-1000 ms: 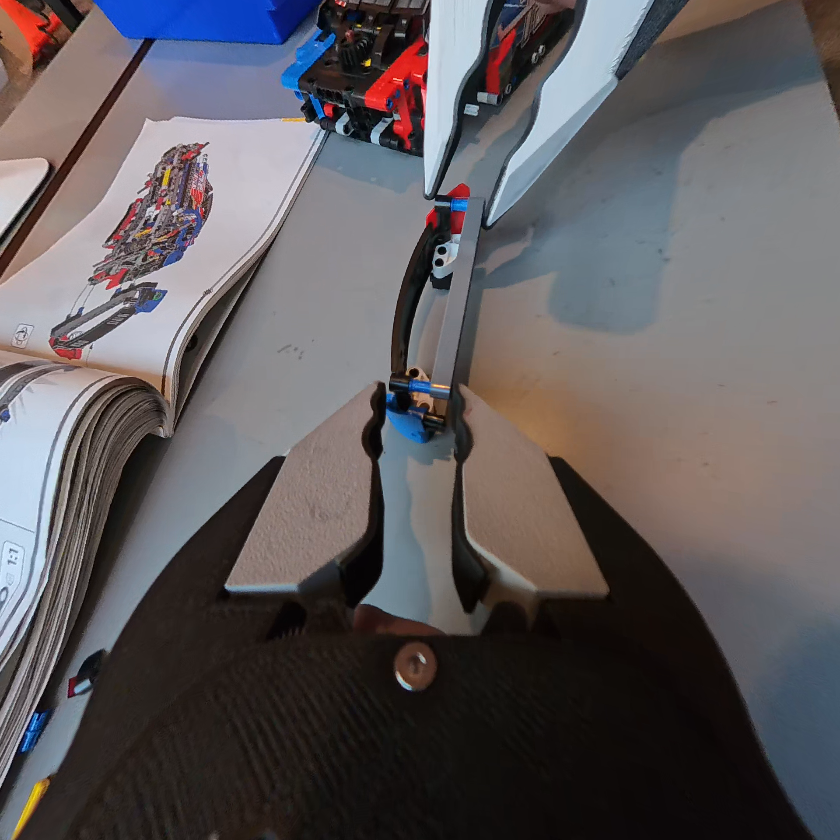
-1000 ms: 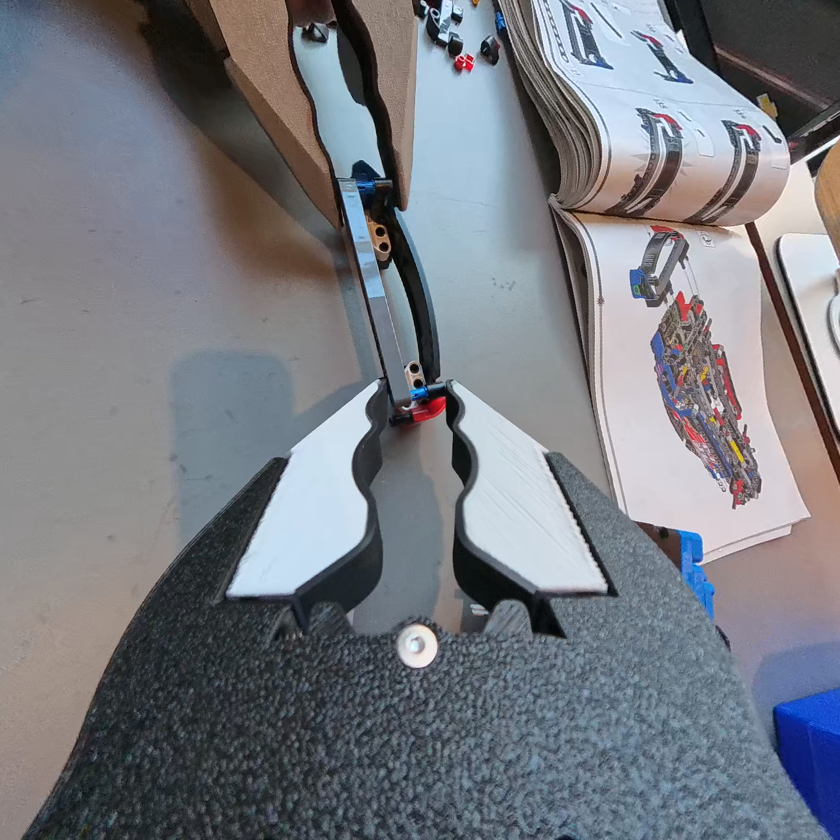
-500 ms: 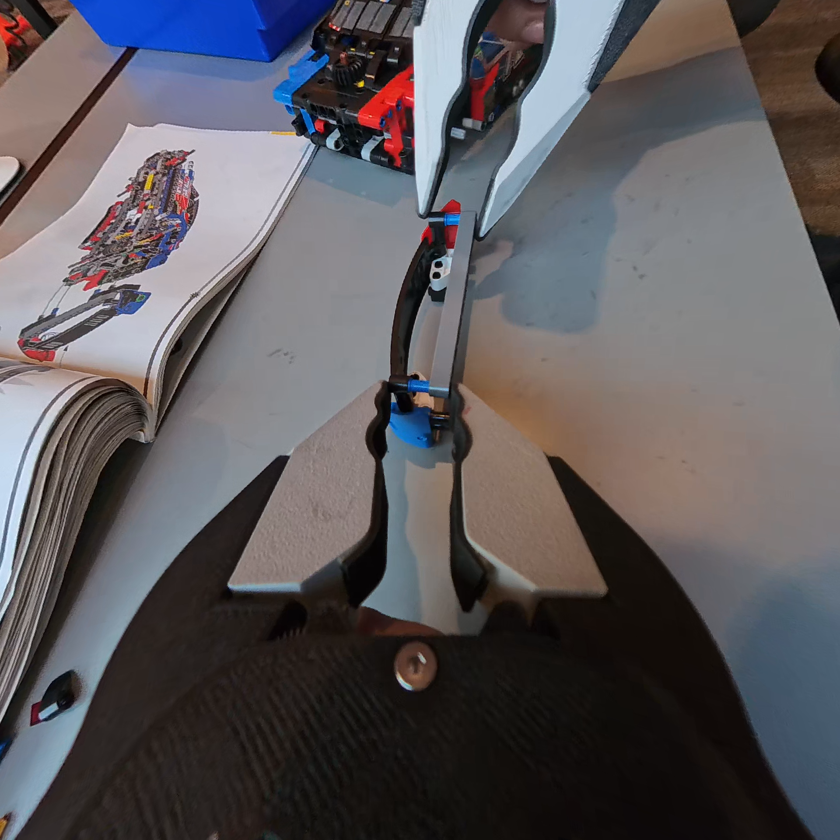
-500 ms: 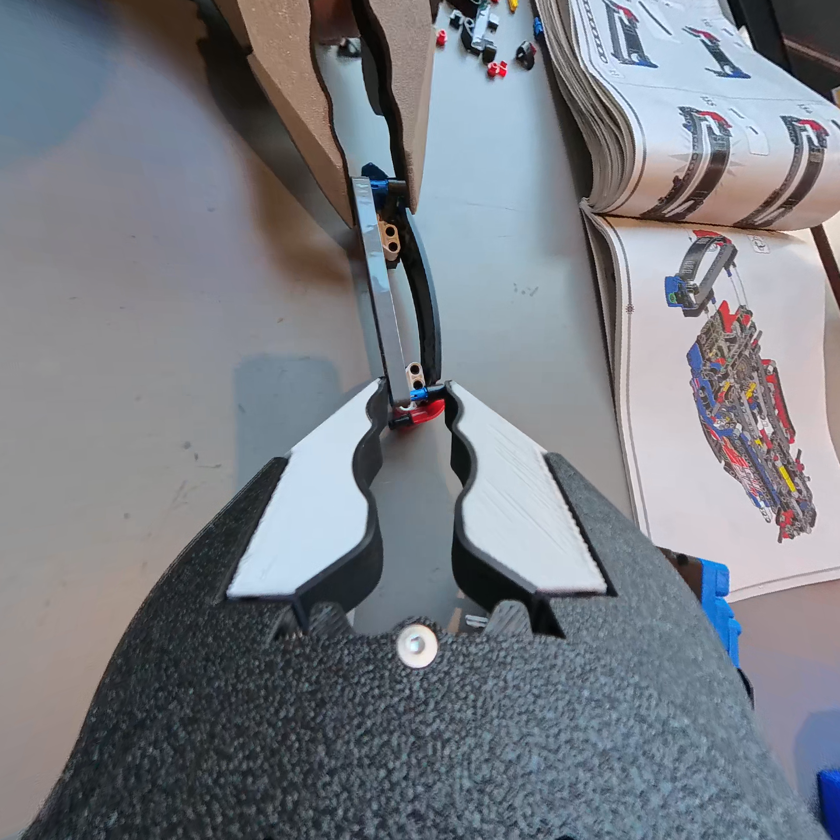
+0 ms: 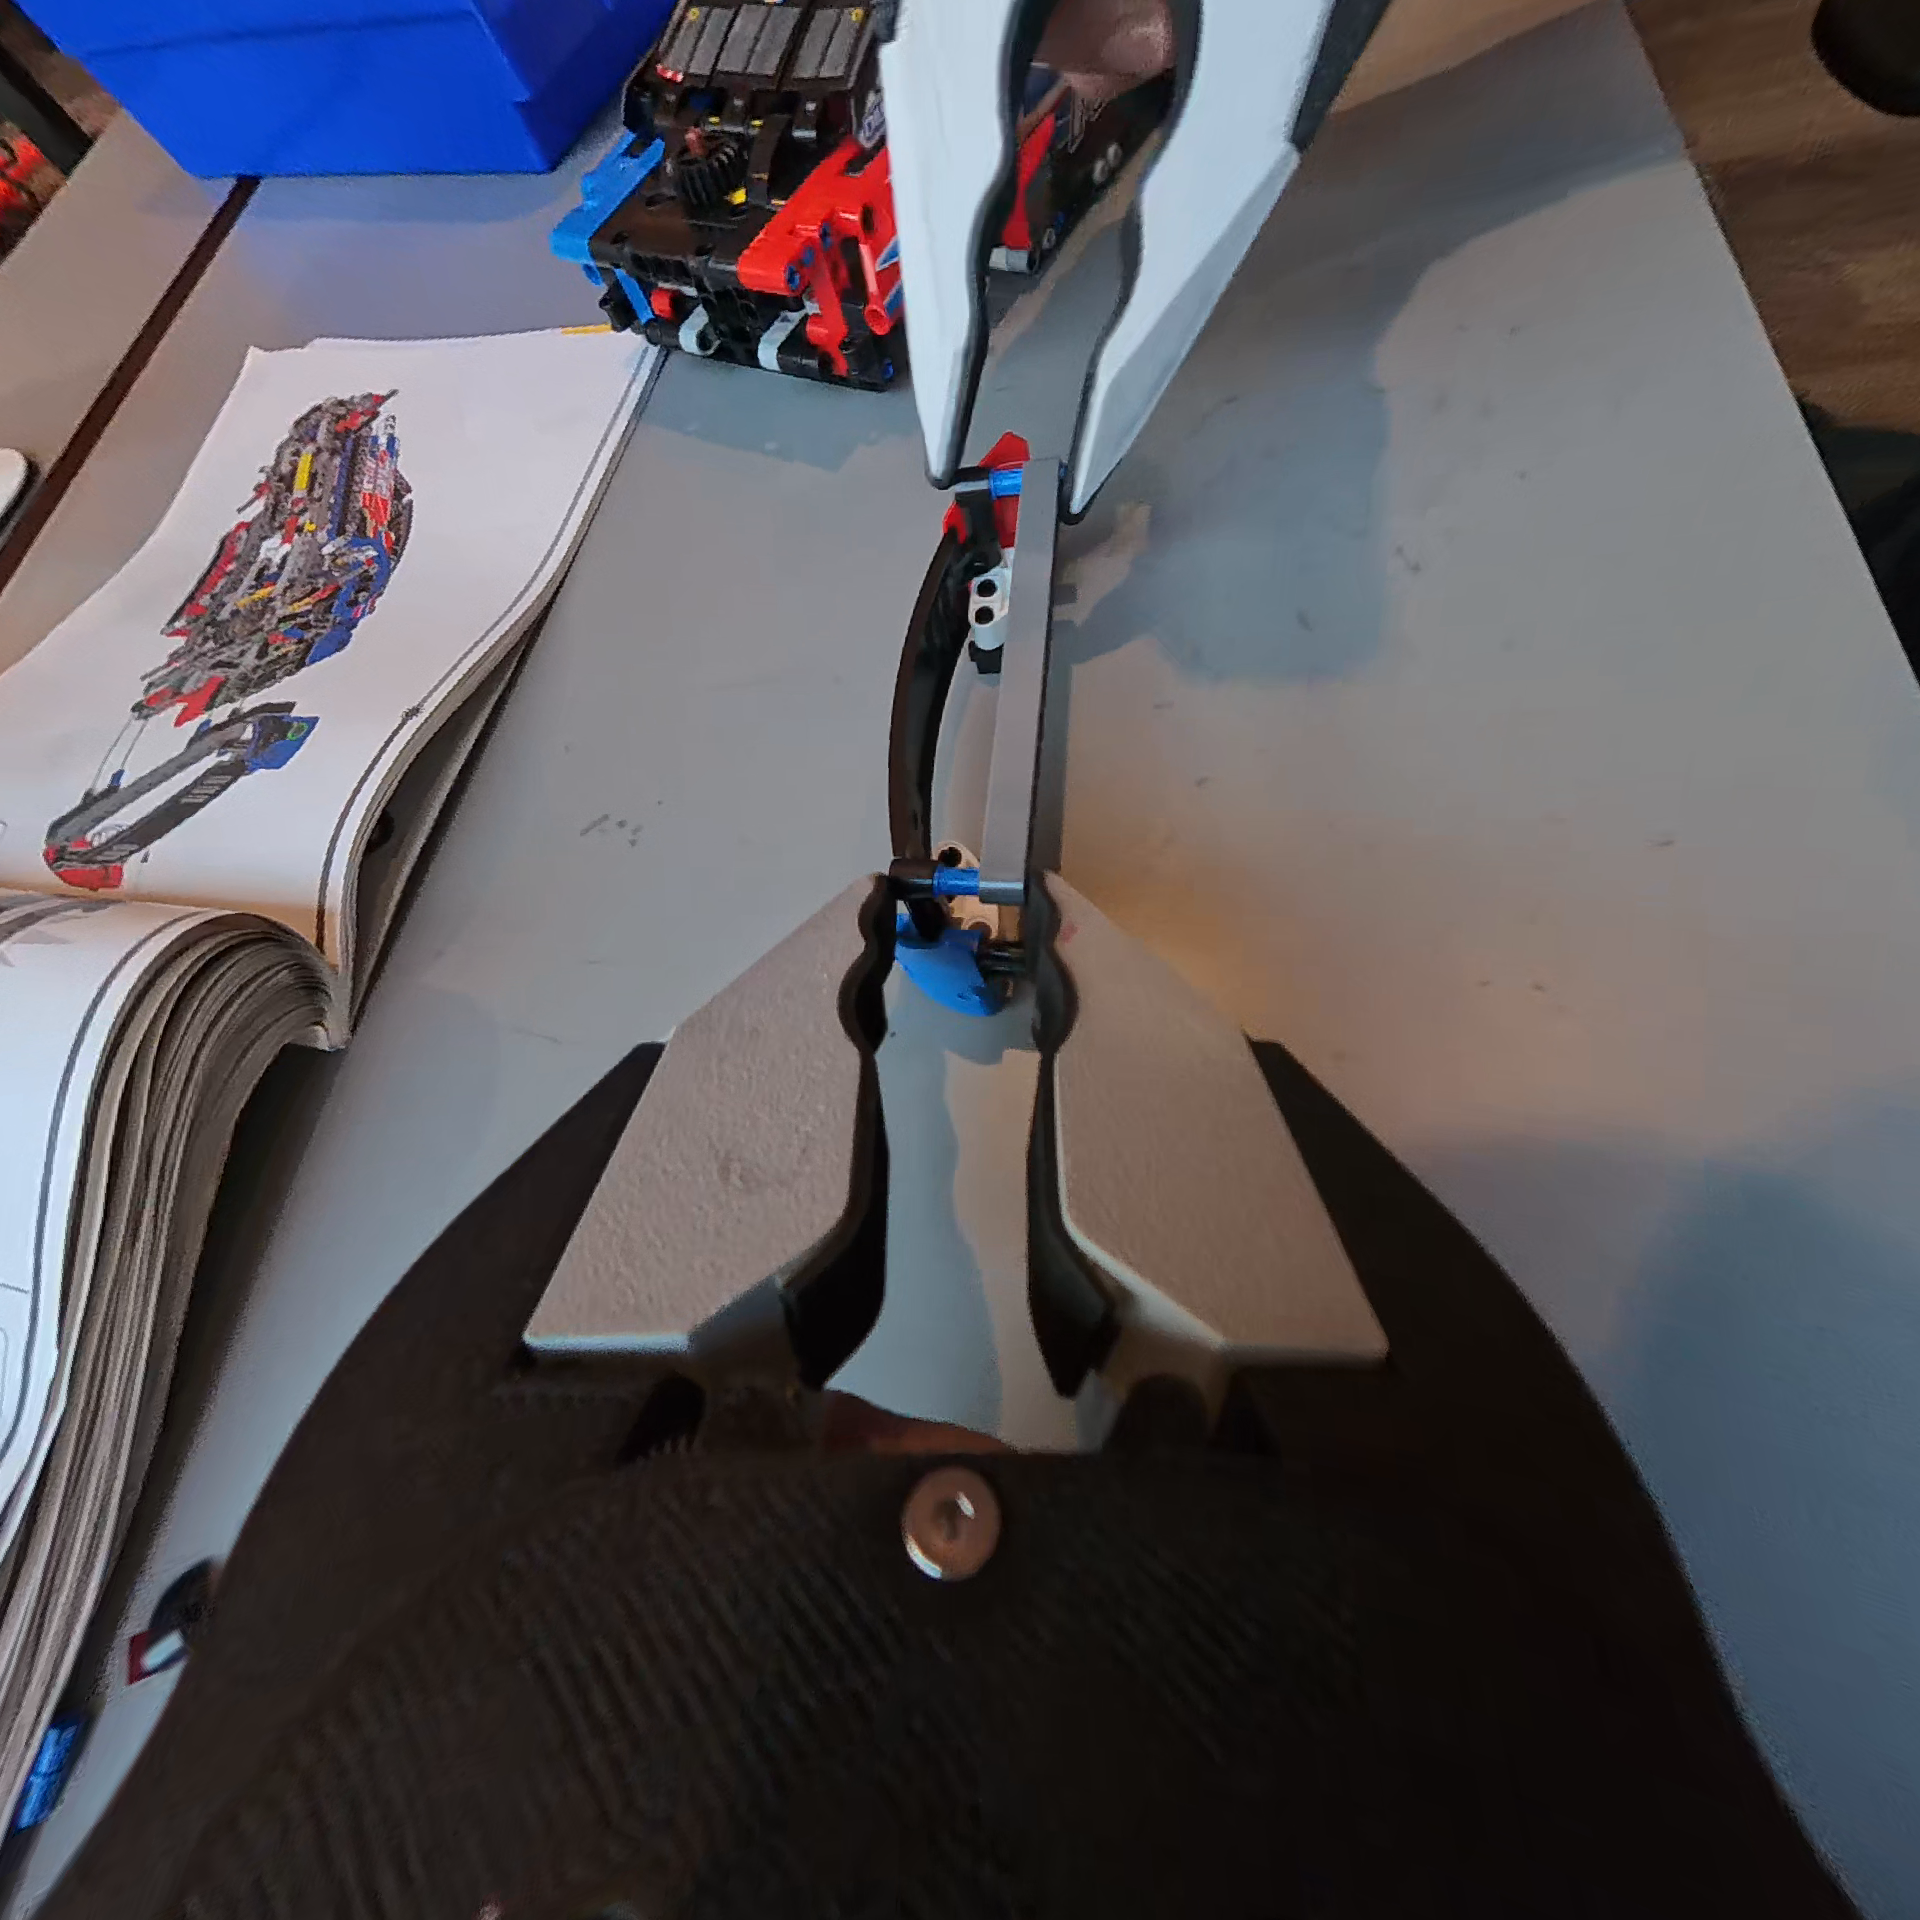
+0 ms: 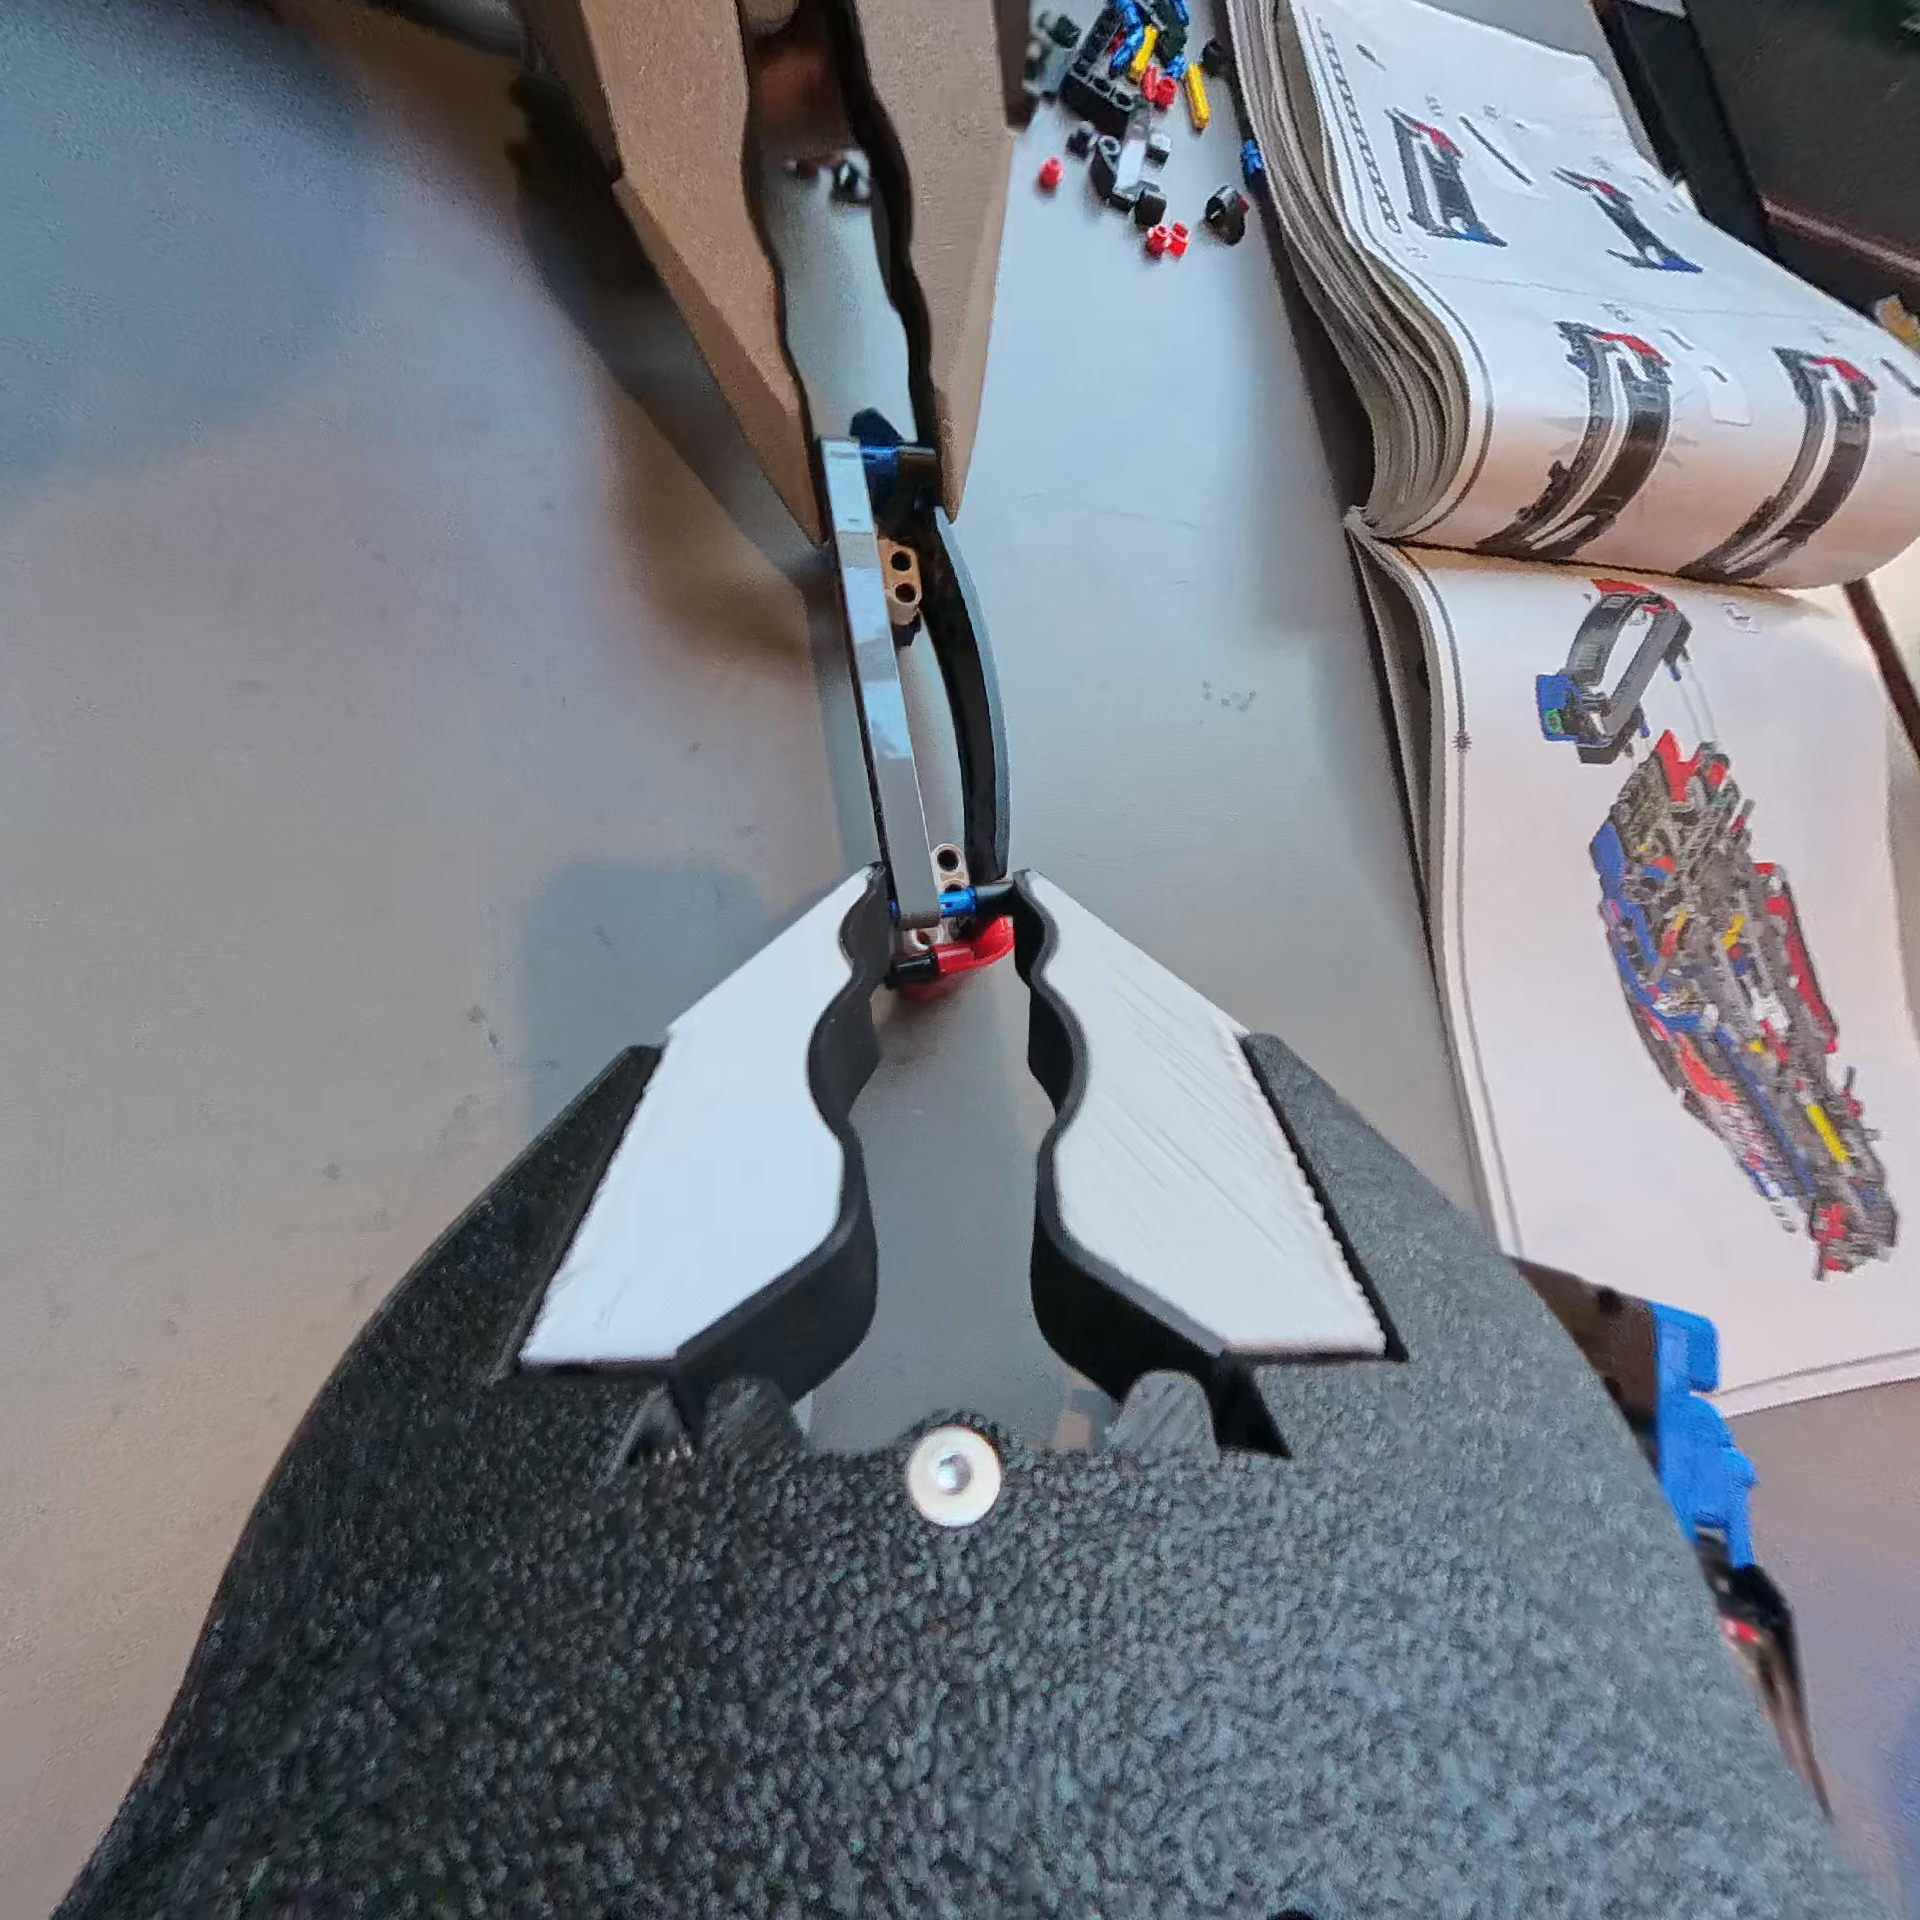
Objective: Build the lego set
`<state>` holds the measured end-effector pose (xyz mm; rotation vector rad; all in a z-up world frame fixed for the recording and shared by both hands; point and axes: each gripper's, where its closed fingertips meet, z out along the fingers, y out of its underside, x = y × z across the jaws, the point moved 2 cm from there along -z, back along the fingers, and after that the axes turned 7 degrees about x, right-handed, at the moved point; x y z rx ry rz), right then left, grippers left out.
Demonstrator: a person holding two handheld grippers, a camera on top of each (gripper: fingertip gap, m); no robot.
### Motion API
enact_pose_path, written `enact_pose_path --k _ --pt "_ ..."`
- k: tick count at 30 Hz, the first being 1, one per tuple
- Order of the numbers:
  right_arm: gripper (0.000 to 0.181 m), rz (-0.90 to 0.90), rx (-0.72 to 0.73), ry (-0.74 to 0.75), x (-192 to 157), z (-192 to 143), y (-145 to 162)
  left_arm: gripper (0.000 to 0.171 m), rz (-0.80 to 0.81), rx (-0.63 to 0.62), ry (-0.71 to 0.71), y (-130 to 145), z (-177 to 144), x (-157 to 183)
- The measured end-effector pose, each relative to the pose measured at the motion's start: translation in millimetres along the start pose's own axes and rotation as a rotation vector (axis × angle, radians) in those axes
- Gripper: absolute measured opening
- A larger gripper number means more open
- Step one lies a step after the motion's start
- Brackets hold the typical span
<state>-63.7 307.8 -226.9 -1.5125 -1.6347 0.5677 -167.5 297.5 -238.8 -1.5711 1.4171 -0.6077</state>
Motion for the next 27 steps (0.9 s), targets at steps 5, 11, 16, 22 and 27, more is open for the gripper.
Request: enact_pose_path --k 5,11,16,22,27 --pt "0.039 0.011 -0.012 -0.051 -1.1 0.6 0.4 0.022 0.05 0.0 0.001 0.5 -0.5 2.3" --pt "0.025 0.028 -0.001 -0.081 -1.6 3.4 1.1 0.023 0.038 -0.009 -0.024 1.4 -0.9 -0.9" --pt "0.025 -0.009 -0.002 -0.085 -4.3 2.9 0.9 0.022 0.007 0.01 0.025 -0.1 -3.2 2.4" --pt "0.024 -0.04 -0.008 -0.104 -4.4 3.8 0.4 0.021 -0.02 -0.013 0.017 1.8 -3.9 2.8" --pt "0.024 0.058 0.016 -0.142 -1.2 5.6 0.8 0.021 -0.02 -0.012 0.011 1.9 -4.4 2.0"
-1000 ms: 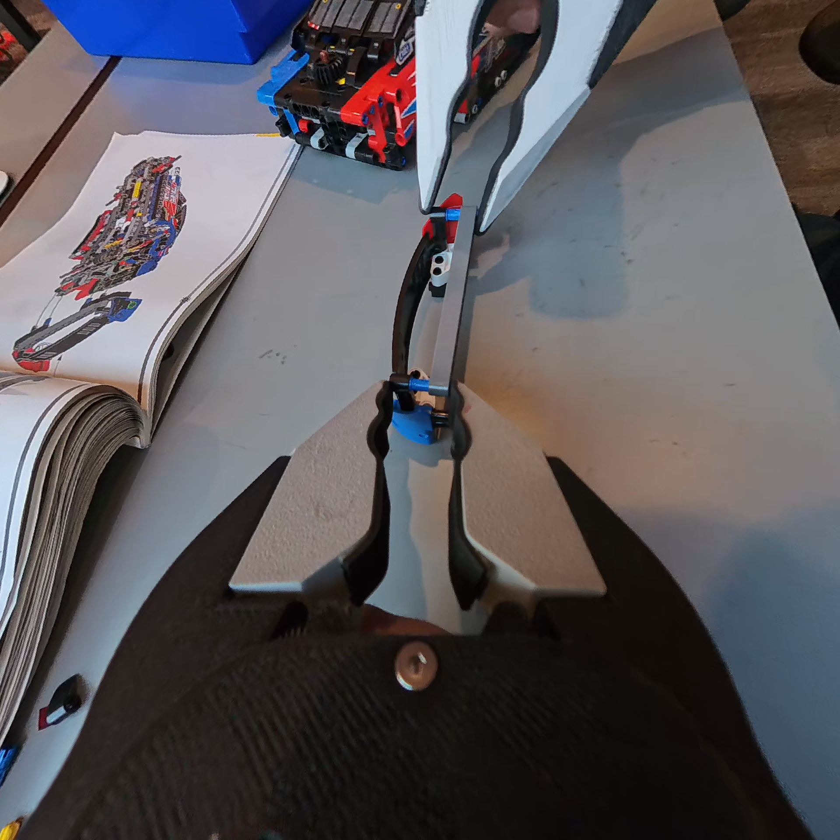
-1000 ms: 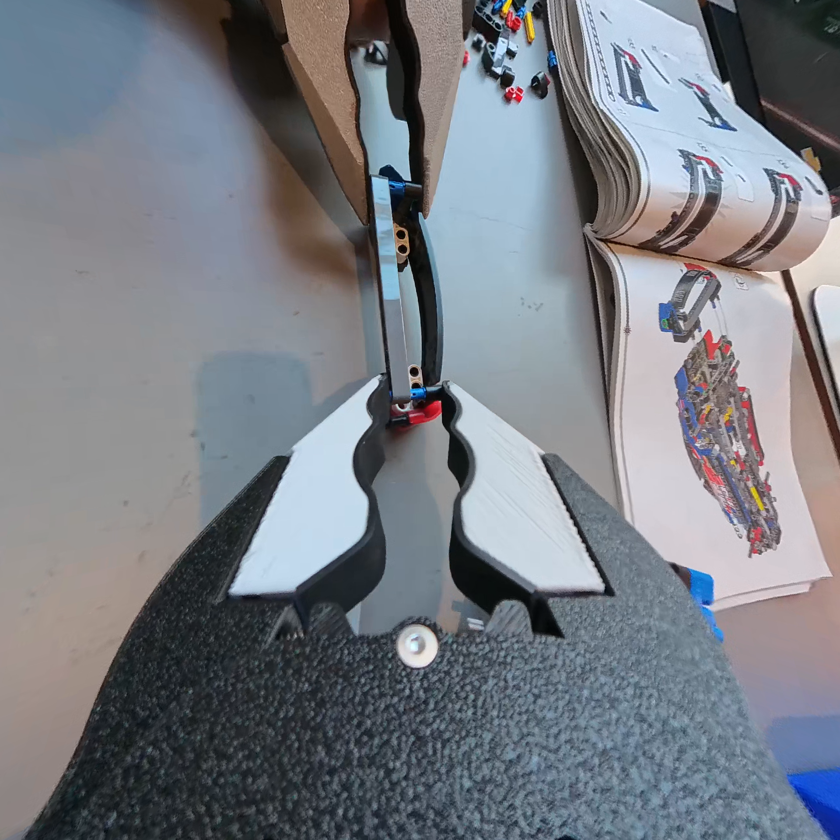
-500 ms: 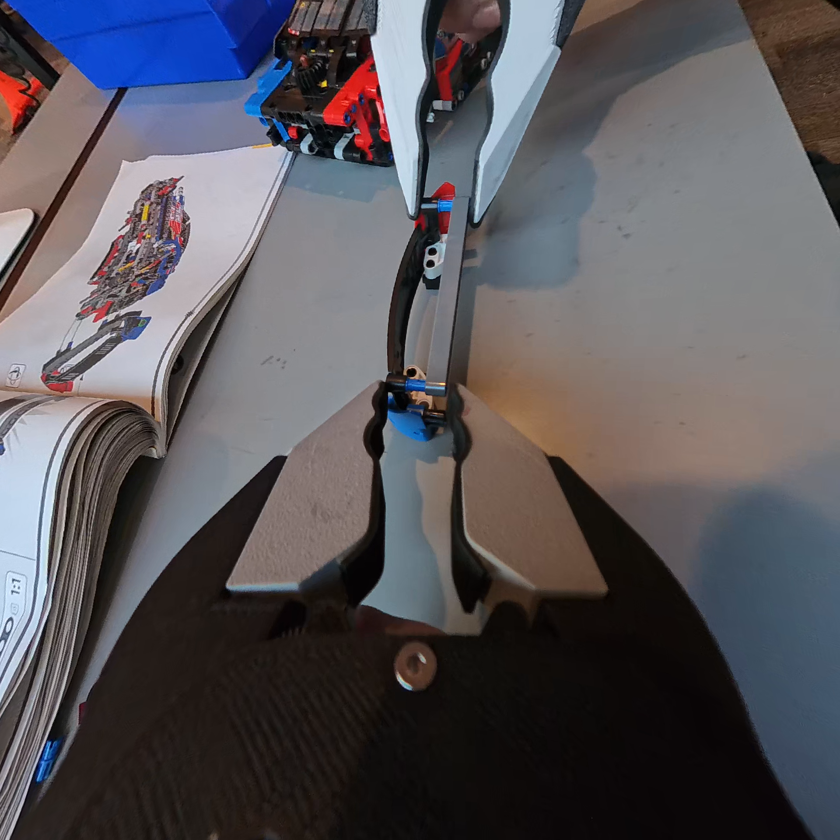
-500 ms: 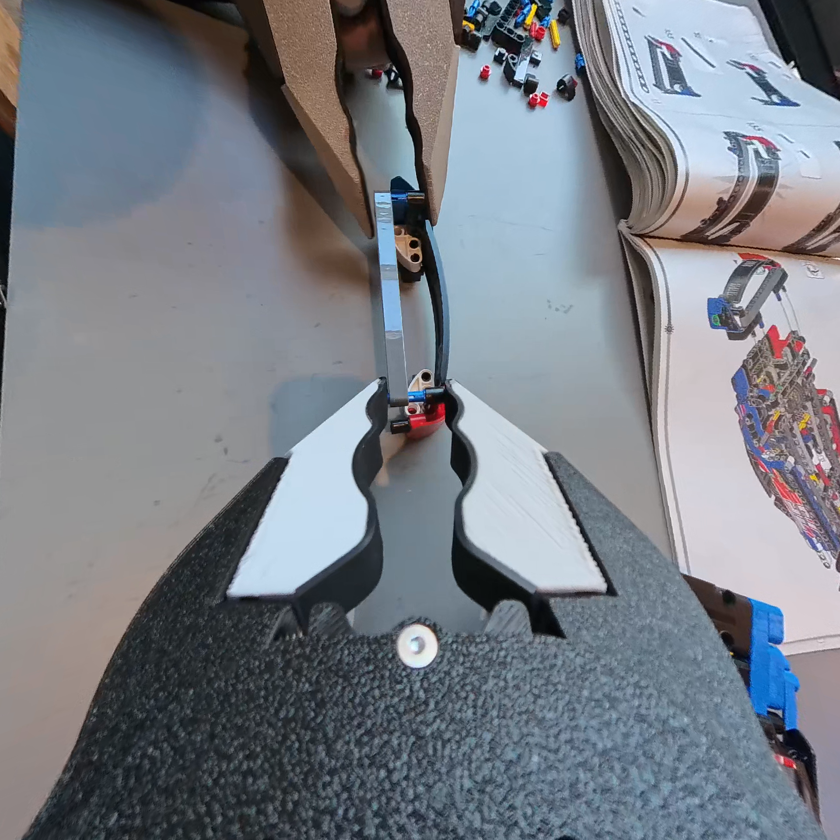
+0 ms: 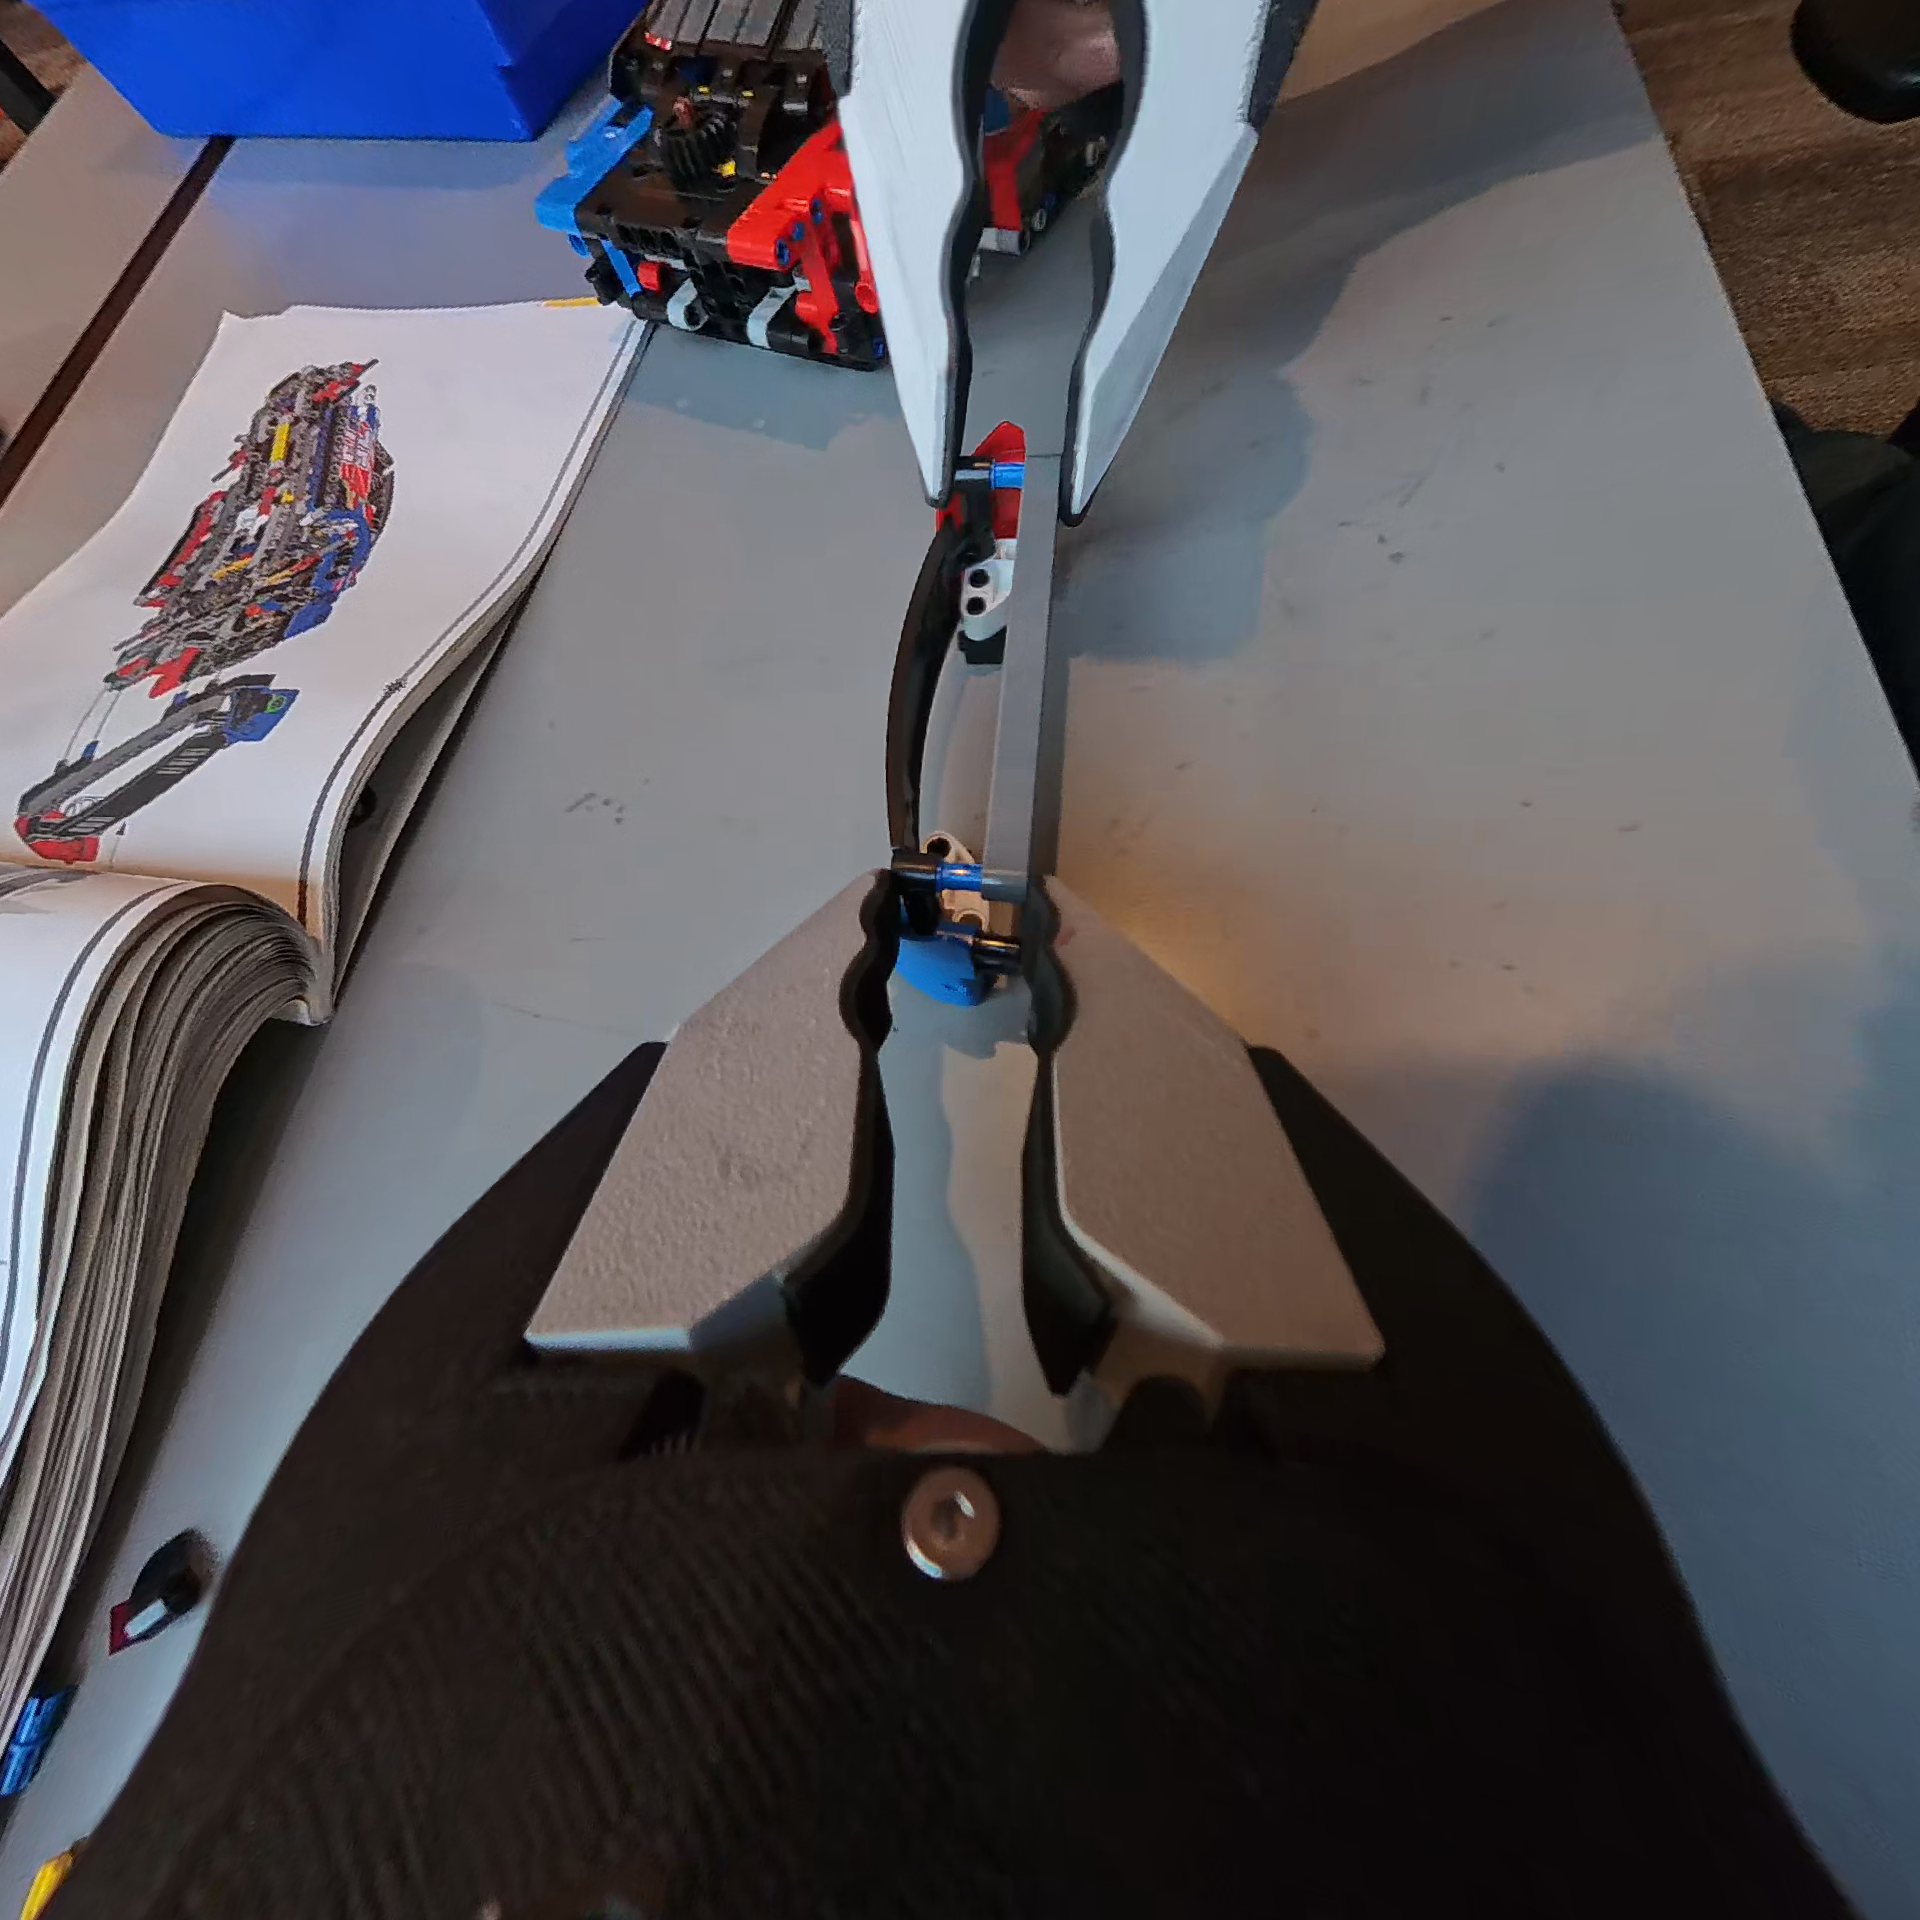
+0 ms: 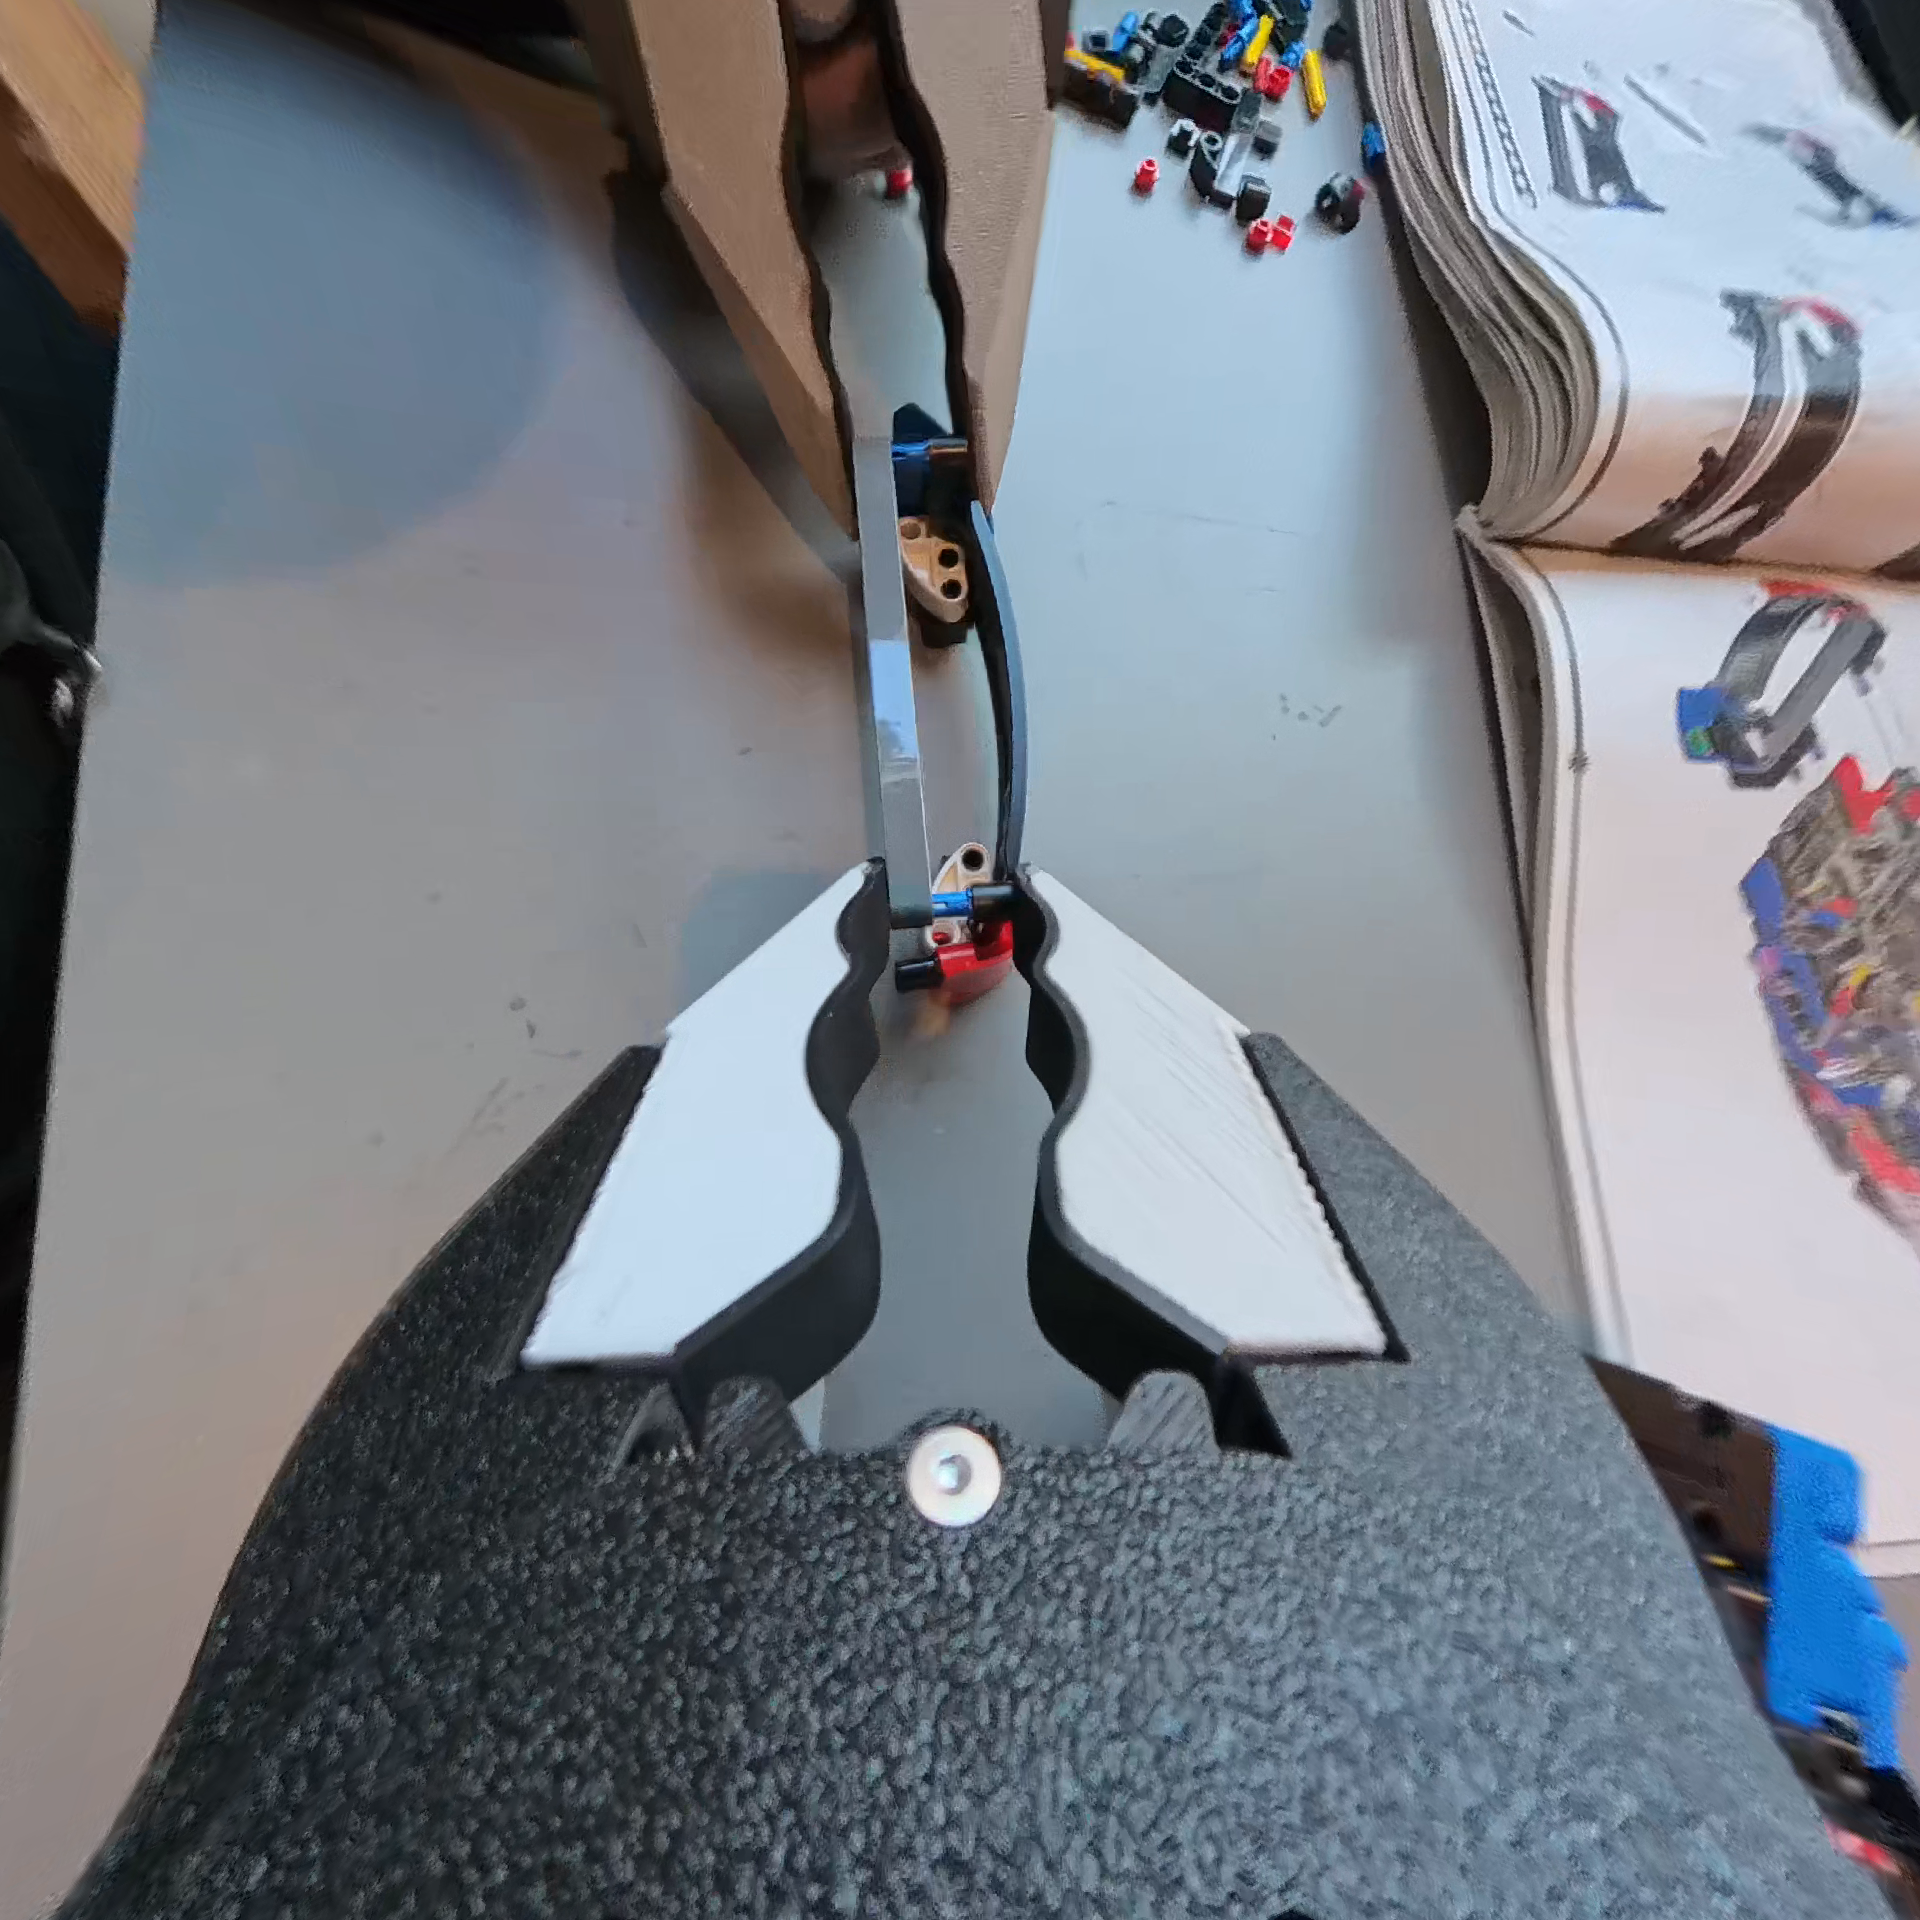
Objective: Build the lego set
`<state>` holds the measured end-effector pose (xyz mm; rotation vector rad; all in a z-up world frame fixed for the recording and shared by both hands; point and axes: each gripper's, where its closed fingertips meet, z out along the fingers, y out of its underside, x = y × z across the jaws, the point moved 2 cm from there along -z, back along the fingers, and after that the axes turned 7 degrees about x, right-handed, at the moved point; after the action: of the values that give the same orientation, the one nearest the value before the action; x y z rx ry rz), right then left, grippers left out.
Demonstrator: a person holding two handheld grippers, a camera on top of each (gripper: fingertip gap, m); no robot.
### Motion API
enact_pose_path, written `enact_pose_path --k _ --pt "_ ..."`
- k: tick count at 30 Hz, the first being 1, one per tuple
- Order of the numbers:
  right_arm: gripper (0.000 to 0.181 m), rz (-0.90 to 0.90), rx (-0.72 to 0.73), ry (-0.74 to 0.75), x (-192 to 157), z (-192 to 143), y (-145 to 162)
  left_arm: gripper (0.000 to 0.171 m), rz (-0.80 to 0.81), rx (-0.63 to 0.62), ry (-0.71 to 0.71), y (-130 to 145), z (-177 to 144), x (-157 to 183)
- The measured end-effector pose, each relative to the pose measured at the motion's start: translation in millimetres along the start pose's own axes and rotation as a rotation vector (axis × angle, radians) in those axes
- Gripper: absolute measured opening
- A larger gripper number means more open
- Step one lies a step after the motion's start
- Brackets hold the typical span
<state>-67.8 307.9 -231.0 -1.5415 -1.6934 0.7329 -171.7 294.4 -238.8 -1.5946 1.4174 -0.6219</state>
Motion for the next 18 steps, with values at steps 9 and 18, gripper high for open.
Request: enact_pose_path --k 9,18 --pt "0.051 0.058 -0.016 0.056 -1 10 -9 0.022 0.124 -0.004 -0.057 1 1 -1" --pt "0.029 0.03 -0.069 0.137 -3 13 -7 0.04 0.022 -0.077 -0.057 -2 5 6"
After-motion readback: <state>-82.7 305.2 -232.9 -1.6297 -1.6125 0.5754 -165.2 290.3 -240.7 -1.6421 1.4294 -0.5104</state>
